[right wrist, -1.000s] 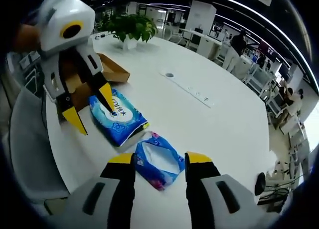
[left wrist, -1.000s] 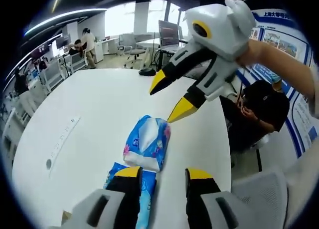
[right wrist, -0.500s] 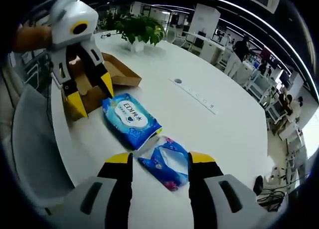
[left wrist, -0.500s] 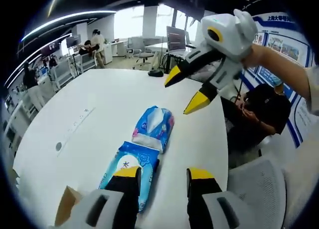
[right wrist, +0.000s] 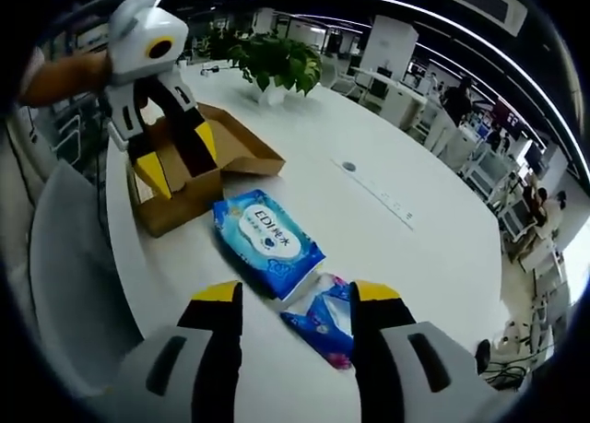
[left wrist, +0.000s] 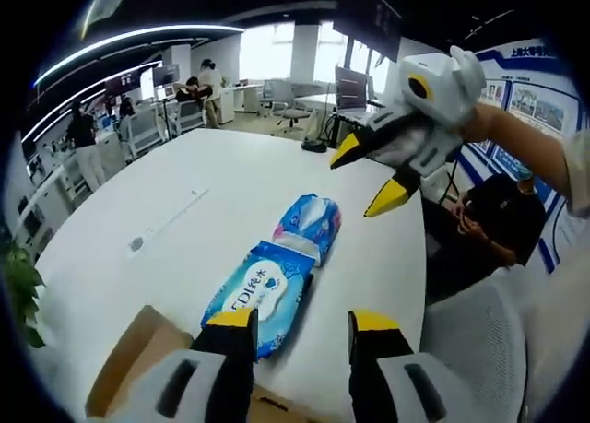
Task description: Operate the shoe box by opening the lid, removing the specified soft item, and placing it in the target area until the item is outside and the box remains undamaged.
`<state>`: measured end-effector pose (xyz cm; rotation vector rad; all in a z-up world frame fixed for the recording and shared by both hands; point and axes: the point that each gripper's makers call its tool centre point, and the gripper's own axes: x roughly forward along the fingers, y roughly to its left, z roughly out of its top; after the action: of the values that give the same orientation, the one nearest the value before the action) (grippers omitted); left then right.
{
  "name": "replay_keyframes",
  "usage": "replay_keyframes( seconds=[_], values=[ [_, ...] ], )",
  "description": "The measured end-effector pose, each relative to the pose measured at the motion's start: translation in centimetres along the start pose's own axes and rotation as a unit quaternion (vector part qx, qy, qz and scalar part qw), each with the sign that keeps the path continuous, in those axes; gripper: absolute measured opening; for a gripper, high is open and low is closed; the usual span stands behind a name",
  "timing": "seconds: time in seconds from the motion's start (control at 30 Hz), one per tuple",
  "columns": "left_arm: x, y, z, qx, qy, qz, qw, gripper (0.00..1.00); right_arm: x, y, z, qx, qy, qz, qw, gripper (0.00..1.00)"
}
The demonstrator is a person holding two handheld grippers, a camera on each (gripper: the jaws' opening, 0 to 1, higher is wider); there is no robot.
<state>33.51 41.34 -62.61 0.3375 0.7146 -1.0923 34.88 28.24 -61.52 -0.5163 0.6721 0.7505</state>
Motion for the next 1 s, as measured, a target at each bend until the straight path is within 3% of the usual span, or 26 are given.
replay_keyframes(
  seconds=[0.63, 1.0],
  values=[
    [-6.8, 3.3, -4.8, -0.049, -0.034, 0.06, 0.9964, 0.51, 2.2, 4.9, 4.3, -0.035, -0.026, 0.054, 0.9976, 0.47],
    [-11.0, 5.6, -8.4, -0.079, -0.046, 0.113, 0.9893, 0.53, 4.6, 8.8, 7.2, -0.06, -0.045, 0.109, 0.9911, 0.48]
  ],
)
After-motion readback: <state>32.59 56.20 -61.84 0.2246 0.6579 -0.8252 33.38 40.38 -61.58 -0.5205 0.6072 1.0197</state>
